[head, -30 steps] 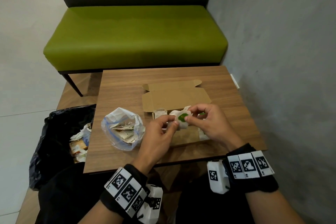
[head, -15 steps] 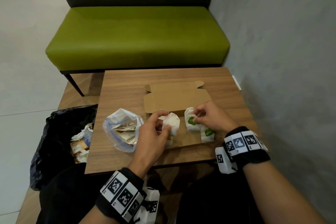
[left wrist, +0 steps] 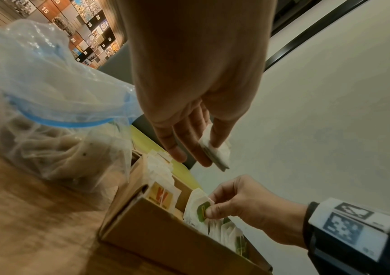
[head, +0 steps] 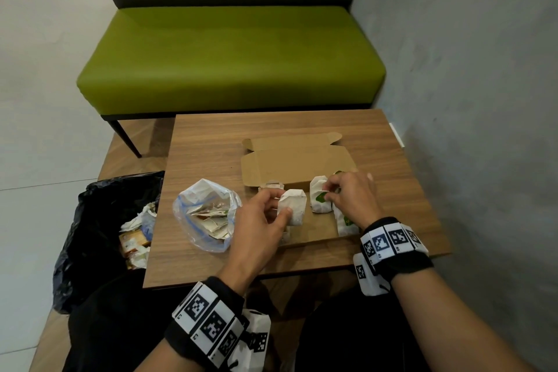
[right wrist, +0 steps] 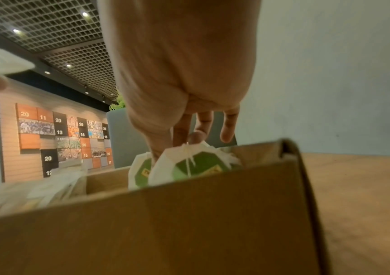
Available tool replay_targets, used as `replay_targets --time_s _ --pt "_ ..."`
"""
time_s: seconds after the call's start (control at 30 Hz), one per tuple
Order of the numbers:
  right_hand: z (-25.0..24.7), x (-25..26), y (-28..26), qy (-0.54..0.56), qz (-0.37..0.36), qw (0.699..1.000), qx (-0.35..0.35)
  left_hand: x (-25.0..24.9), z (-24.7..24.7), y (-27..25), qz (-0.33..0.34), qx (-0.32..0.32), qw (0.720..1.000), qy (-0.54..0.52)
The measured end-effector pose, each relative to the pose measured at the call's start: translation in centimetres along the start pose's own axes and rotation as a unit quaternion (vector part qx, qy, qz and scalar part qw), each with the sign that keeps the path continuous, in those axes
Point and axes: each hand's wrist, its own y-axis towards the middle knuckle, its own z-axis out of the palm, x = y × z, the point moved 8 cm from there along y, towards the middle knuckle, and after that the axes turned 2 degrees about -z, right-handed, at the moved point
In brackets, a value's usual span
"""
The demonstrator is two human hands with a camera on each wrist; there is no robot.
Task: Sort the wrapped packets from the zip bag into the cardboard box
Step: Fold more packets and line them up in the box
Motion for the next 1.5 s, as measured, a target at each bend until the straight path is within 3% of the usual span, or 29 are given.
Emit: replay_targets --time_s 0.17,0.27,0.3,0.37,0.43,0.57,0.87,1.0,1.13,1.3,1.5 --pt "0.0 0.2 -0.4 0.008 -0.012 1.0 0.001 0.5 0.3 0.3 -0.014 0.005 1.0 0.0" --pt "-2.2 0.3 -1.2 0.12 -0.002 0.991 -0.054 0.7 0.5 0.4 -0.02 0.008 1.0 -0.023" --pt "-3.0 0.6 -1.7 0.201 -0.001 0.977 -0.065 0.6 0.6 0.4 -0.02 0.008 0.999 -0.029" --pt "-3.5 2.1 -2.8 0.37 -0.005 0.929 -0.017 0.3 0.9 0.5 -0.018 0.009 0.999 -0.043" --pt "-3.0 3.8 -3.7 0.421 -0.032 0.905 0.044 -0.1 1.4 0.6 -0.014 0.019 0.998 -0.058" --pt "-2.7 4.5 -3.9 0.402 -0.068 0.912 0.044 -0.5 2.4 0.5 -0.006 0.049 0.997 -0.058" --pt "-4.0 4.0 -4.1 0.377 -0.047 0.924 0.05 1.2 3.0 0.2 -0.014 0.05 0.998 0.023" --pt "-5.4 2.2 -3.3 0.279 -0.012 0.96 0.002 1.6 2.9 -0.2 -0.019 0.063 0.994 0.086" --pt "-5.5 0.0 -2.1 0.219 0.023 0.975 -0.011 1.7 4.2 -1.4 0.019 0.17 0.961 0.218" --pt "-2.2 1.0 -1.6 0.173 -0.018 0.978 0.117 2.0 4.5 -1.9 0.05 0.188 0.939 0.282" --pt "-0.6 1.1 -0.8 -0.011 -0.069 0.997 0.04 1.7 4.7 -2.1 0.069 0.204 0.934 0.284"
